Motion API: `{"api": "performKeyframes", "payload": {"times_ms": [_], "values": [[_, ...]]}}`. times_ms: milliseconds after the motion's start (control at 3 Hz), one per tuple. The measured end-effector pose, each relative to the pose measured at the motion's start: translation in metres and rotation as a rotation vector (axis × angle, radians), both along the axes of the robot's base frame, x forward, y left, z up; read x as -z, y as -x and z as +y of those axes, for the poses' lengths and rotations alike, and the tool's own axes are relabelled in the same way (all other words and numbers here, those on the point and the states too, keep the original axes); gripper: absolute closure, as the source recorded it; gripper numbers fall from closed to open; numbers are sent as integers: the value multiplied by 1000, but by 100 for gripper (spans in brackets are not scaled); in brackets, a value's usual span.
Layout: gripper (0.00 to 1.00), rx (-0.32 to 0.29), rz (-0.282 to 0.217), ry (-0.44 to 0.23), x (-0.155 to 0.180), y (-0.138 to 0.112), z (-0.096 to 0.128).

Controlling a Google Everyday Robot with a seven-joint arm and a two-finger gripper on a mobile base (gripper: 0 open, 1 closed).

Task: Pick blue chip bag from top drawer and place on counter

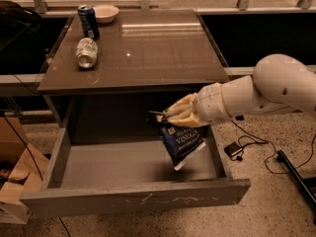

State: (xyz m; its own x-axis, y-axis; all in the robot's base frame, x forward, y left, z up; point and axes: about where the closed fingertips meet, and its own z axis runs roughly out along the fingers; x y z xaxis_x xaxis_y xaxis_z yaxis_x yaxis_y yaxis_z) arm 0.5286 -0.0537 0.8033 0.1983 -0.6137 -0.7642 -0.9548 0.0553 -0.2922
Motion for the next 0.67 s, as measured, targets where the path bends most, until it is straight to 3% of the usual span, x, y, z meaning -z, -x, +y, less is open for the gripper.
{"api": "performKeyframes", "payload": {"times_ms": [333,667], "values": [[100,20,-148,-11,-70,-11,-9],[100,54,-244,-10,-127,-39,-13]]}}
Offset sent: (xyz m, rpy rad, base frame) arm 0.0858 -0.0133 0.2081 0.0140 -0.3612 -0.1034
